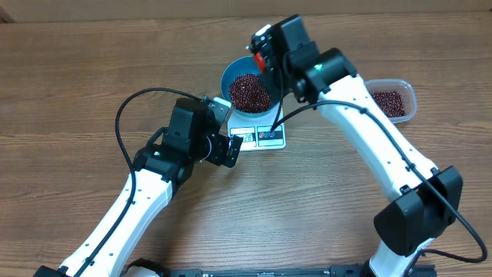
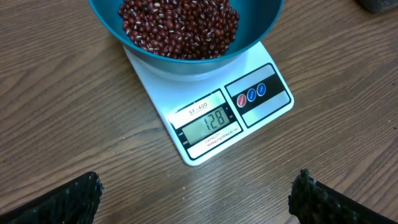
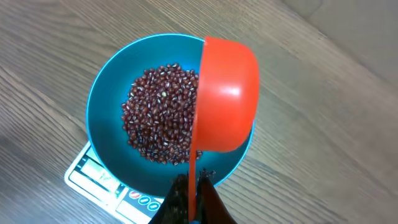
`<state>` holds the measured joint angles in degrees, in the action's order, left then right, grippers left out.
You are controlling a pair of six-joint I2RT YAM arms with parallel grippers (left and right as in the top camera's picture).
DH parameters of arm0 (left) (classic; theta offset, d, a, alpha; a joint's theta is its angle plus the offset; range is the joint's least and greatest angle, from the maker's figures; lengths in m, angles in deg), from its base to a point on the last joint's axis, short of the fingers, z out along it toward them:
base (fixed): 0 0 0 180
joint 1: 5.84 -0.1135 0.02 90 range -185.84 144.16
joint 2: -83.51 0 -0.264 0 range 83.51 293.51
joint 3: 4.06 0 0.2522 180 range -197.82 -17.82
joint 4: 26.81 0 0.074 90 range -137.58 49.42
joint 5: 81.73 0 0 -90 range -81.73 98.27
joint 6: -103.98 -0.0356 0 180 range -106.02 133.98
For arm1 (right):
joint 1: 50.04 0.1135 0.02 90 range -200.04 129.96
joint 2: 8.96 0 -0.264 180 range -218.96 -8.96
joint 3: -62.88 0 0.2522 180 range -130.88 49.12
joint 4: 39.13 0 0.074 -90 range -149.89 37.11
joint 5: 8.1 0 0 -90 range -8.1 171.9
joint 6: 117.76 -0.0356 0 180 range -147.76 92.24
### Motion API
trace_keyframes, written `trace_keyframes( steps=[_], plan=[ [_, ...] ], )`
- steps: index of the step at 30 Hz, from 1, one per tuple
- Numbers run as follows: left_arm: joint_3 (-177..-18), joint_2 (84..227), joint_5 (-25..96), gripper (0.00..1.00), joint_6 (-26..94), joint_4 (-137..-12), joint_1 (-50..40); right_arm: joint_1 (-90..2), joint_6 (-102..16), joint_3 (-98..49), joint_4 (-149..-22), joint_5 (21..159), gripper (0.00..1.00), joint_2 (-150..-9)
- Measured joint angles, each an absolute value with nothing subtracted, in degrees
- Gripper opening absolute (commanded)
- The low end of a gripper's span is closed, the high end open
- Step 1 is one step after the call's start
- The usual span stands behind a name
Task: Scoop item into bowl and weigh 150g on scale
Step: 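Return the scoop to the bean tub and dip it in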
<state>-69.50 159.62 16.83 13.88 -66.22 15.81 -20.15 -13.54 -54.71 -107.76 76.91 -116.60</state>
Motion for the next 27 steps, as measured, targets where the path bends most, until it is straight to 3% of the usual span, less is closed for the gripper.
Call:
trace_keyframes(
  steps=[4,9,14,23,27],
  plan=[
    [-69.5,159.6,16.9,1.0,13.9,-66.2,15.8,-16.4,-13.3,-54.7,-107.8,71.3,0.04,-116.6],
    [-69.5,159.6,16.8,1.0,13.9,-66.2,15.8,-18.6,-14.5,-54.7,-110.0,72.6,0.04,-115.6],
    [-69.5,159.6,16.8,1.0,13.9,-66.2,15.8,-28.7,-17.3,-54.7,-114.6,80.2,0.04,-108.1],
    [-69.5,159.6,16.8,0.99,13.9,-66.2,15.8,-56.6,-19.6,-52.0,-121.8,88.8,0.04,-103.7],
    [-69.5,159.6,16.9,1.0,13.9,-66.2,15.8,-60.1,-19.6,-45.4,-119.1,89.1,0.04,-104.0]
  ],
)
